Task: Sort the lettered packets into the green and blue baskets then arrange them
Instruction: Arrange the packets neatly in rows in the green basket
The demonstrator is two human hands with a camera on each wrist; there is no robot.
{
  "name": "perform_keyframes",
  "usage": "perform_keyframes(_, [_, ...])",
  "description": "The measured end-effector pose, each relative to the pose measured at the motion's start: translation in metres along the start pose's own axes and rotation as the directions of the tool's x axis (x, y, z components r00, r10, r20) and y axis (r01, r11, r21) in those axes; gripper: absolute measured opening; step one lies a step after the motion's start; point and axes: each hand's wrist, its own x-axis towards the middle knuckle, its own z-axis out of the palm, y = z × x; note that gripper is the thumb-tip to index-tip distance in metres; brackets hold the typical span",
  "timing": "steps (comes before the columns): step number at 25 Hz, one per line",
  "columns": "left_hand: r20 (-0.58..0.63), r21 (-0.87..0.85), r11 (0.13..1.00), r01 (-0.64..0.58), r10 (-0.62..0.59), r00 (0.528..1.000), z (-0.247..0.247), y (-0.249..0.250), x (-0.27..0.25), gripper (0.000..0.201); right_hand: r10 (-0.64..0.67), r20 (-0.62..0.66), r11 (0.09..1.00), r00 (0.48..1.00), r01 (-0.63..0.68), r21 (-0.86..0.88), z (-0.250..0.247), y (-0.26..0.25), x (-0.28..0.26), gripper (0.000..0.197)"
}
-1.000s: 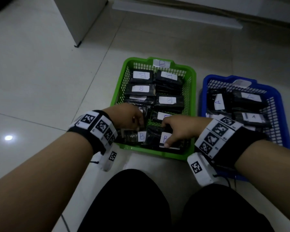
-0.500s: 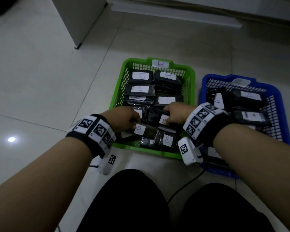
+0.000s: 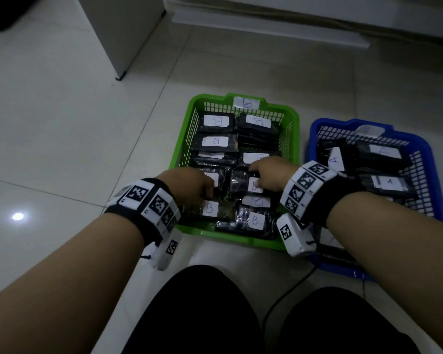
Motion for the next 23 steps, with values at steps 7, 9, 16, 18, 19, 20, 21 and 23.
perform_keyframes(7, [0.009,-0.032,0.999,0.008,-0.007,1.000,0.004,0.000,-0.002,0.057,0.091,-0.028,0.988,0.995,-0.086,0.131,-0.035,0.014,0.007,0.043])
perform_keyframes(9, [-0.010,-0.036,0.999,0.006,-0.007,1.000,0.005,-0.001,-0.001,0.054,0.089,0.019,0.994,0.996,-0.090,0.067,-0.020,0.011,0.013,0.044])
perform_keyframes(16, [-0.001,-0.048,0.999,-0.025,0.025,1.000,0.009,-0.002,0.003,0.045,0.173,-0.242,0.985,0.955,-0.168,0.044,0.000,0.012,0.014,0.025])
perform_keyframes(18, [0.020,-0.037,0.999,-0.025,0.026,0.999,0.010,0.000,0.003,0.038,0.165,-0.211,0.986,0.963,-0.156,0.060,0.001,0.008,0.012,0.022])
perform_keyframes(19, [0.030,-0.029,0.999,-0.022,0.023,0.999,0.010,0.001,0.003,0.034,0.151,-0.233,0.988,0.961,-0.136,0.077,-0.001,0.005,0.010,0.020])
perform_keyframes(20, [0.028,-0.027,0.999,-0.020,0.021,0.999,0.010,0.002,0.001,0.030,0.129,-0.266,0.990,0.955,-0.107,0.095,-0.003,-0.001,0.005,0.017])
perform_keyframes(21, [0.008,-0.032,0.999,-0.016,0.017,1.000,0.009,0.002,-0.001,0.027,0.100,-0.269,0.990,0.958,-0.069,0.121,-0.005,-0.007,-0.002,0.015])
perform_keyframes(23, [-0.092,-0.035,0.999,0.005,-0.008,0.996,0.005,0.000,-0.006,0.025,0.008,-0.125,0.987,0.992,0.013,0.163,-0.003,-0.018,-0.017,0.017])
